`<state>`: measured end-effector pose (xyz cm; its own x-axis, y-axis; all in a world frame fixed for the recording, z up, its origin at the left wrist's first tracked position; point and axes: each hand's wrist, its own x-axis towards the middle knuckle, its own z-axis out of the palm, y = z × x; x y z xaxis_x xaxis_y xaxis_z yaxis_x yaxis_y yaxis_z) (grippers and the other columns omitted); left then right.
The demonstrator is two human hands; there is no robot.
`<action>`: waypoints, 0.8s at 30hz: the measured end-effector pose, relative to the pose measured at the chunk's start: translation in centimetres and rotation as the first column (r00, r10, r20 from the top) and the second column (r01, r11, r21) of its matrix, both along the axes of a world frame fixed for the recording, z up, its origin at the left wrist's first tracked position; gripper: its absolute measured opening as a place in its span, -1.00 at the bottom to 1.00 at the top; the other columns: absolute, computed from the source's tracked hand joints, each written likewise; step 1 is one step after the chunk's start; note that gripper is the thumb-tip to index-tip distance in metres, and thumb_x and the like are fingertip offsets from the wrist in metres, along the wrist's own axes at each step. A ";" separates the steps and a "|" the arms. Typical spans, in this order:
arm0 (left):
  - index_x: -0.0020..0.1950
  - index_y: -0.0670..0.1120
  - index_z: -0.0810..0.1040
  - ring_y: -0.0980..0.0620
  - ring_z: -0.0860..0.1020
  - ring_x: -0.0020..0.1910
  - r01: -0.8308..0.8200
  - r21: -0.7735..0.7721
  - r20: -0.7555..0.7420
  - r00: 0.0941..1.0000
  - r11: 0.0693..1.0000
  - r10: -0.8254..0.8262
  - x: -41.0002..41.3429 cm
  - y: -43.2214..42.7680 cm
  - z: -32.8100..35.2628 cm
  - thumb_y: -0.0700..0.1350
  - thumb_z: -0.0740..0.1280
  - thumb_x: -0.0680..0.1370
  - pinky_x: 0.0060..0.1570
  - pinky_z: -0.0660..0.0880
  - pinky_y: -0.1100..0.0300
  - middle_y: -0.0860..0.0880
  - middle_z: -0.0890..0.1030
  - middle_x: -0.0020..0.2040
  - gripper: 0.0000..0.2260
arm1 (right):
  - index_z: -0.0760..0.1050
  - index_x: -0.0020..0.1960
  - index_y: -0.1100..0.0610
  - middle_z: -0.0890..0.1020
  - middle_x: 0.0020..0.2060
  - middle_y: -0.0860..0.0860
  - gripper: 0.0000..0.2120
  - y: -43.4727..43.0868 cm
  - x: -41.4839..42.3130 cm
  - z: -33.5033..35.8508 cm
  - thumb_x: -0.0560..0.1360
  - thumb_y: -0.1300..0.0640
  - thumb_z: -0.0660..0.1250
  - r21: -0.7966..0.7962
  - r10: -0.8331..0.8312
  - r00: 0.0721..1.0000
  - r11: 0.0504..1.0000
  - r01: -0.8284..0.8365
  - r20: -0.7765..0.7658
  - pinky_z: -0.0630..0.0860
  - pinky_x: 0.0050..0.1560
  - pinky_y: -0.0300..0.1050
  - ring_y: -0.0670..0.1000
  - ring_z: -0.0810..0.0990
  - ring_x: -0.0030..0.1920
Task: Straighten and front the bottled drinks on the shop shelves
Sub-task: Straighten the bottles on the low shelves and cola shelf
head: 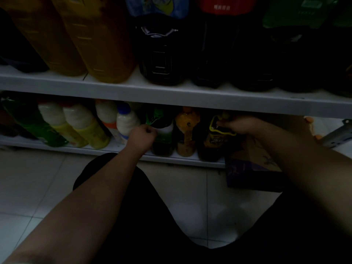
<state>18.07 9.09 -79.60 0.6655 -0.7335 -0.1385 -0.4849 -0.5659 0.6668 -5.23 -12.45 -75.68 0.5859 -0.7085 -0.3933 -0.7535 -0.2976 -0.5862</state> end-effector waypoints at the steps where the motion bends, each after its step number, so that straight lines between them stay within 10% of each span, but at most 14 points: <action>1: -0.20 -0.20 0.50 -0.19 0.56 -0.13 -0.009 0.003 -0.009 1.000 1.000 0.009 0.0 -0.1 0.0 -0.14 0.28 0.53 -0.26 0.33 0.15 -0.14 0.52 -0.29 -0.85 | 0.31 0.43 0.06 0.36 0.41 0.04 -0.45 -0.1 -0.1 0.2 0.51 -0.10 0.31 -0.020 0.026 0.999 0.999 -0.026 -0.040 0.23 0.27 -0.20 0.07 0.36 0.36; 9: 0.07 -0.30 0.48 -0.24 0.55 -0.01 -0.095 -0.041 0.013 0.995 0.995 0.095 0.5 -0.3 -0.5 -0.13 0.36 0.48 -0.20 0.29 0.17 -0.29 0.57 -0.05 -0.72 | 0.28 0.44 0.08 0.32 0.43 0.08 -0.46 0.5 0.5 1.4 0.54 -0.09 0.27 -0.082 0.085 0.978 0.991 -0.102 -0.189 0.24 0.35 -0.11 0.09 0.31 0.39; 16: 0.22 -0.24 0.46 -0.24 0.53 0.06 -0.005 -0.084 0.017 1.000 0.996 0.006 1.0 -0.3 -0.8 -0.14 0.37 0.48 -0.12 0.33 0.16 -0.26 0.58 0.05 -0.65 | 0.32 0.37 -0.04 0.46 0.29 0.08 -0.26 5.4 6.8 0.9 0.37 -0.49 0.10 -0.555 0.150 0.963 0.793 -0.252 -0.224 0.31 0.27 -0.05 0.12 0.41 0.29; 24: 0.25 -0.15 0.51 -0.20 0.55 0.06 0.034 -0.122 -0.001 0.999 0.992 -0.034 2.0 0.2 -1.6 -0.18 0.31 0.52 -0.13 0.31 0.24 -0.22 0.61 0.08 -0.70 | 0.34 0.39 0.19 0.43 0.33 0.18 -0.60 5.8 12.0 0.8 0.60 0.04 0.17 -0.033 0.145 0.988 0.989 -0.147 -0.046 0.33 0.24 -0.07 0.17 0.41 0.31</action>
